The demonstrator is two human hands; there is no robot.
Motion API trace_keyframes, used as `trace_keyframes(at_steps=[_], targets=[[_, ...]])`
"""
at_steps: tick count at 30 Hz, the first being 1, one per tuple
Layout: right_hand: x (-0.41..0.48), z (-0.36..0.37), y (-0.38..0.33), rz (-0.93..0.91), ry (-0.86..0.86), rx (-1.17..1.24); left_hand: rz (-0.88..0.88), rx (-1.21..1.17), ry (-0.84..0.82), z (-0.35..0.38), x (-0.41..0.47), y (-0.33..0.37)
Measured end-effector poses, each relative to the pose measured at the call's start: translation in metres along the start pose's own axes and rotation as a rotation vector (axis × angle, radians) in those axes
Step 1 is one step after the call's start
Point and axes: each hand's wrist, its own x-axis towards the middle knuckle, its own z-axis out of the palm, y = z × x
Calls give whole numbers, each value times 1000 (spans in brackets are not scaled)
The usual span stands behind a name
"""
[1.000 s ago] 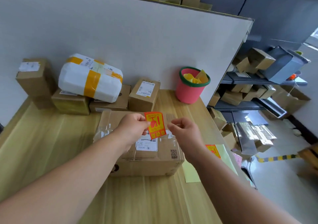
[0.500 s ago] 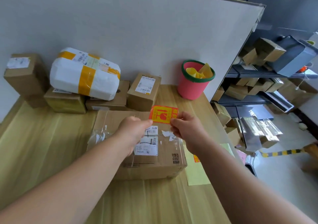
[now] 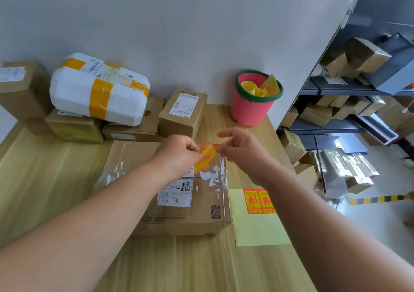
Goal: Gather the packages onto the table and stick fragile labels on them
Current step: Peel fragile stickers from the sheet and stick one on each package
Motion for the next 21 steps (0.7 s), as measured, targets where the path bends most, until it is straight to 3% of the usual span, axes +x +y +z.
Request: trace_keyframes(at_steps=[4,9,15,21], targets=[[-3,3,18,180,3,231,-181,-262,-12,8,4,-1],[-5,4,33,288,22,369,-201,-296,-33,24,8,-5],[-5,5,49,414,82,345,-57,195,25,37,7,-23],[-8,14,55,459,113,258,142,471,11,45,4,-46]])
